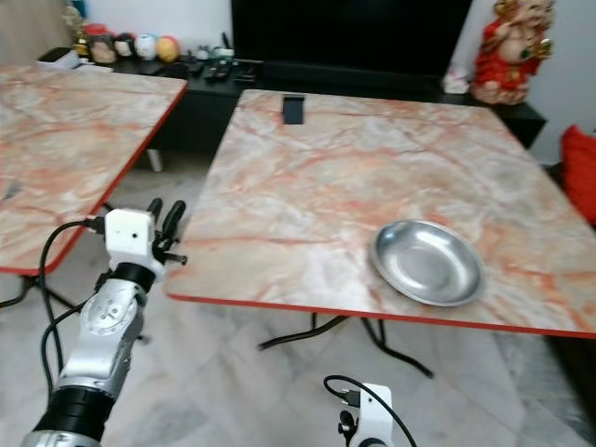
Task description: Setting the table
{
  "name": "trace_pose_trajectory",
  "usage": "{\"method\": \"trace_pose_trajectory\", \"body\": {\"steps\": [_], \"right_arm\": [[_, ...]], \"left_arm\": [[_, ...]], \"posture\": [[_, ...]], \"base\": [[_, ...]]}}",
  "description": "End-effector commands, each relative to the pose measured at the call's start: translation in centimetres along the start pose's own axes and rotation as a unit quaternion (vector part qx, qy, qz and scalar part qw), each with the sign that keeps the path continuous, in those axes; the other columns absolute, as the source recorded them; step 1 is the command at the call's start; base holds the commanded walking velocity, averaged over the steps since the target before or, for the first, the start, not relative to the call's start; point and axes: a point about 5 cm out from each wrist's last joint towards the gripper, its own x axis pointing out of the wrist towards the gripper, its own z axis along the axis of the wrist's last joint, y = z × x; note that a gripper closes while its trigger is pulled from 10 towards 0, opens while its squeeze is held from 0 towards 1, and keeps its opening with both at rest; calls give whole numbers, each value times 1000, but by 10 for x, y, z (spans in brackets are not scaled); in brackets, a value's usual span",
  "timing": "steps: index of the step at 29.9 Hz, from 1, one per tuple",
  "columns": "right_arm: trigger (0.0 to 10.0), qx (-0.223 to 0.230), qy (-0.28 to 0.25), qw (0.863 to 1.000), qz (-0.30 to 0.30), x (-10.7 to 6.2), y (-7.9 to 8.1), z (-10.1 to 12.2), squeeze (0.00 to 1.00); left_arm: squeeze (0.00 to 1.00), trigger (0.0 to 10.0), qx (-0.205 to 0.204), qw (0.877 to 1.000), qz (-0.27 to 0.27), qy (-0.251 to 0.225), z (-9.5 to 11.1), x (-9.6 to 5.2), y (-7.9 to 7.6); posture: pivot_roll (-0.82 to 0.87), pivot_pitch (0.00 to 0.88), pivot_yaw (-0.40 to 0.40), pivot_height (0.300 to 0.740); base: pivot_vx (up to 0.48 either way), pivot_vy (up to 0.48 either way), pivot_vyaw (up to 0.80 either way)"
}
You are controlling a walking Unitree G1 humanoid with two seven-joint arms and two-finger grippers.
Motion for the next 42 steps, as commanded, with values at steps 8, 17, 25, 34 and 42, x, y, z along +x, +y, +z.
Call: {"method": "trace_pose_trajectory", "body": {"steps": [8,17,25,34,42], "right_arm": [[10000,3,-2,1000,4,0,2,1,0],[10000,6,0,1000,4,0,3,-2,0],[10000,9,0,1000,7,-1,4,-3,0],[10000,4,2,1000,10,-1,4,-4,0],[10000,-2,0,1000,14,0,4,-2,0]], "left_arm": [[0,10000,6,1000,8,1,2,0,7],[0,10000,4,1000,0,1,3,2,4],[0,10000,0,1000,-7,1,2,3,0],[0,10000,-3,1000,-13,1,2,4,-2],[0,10000,-2,1000,-7,-2,5,8,1]], "posture": [[145,0,-65,740],[136,0,-58,740],[129,0,-53,740],[126,0,-51,740],[114,0,-45,740]], "base": [[0,337,450],[0,337,0],[0,339,0],[0,340,0],[0,343,0]]}}
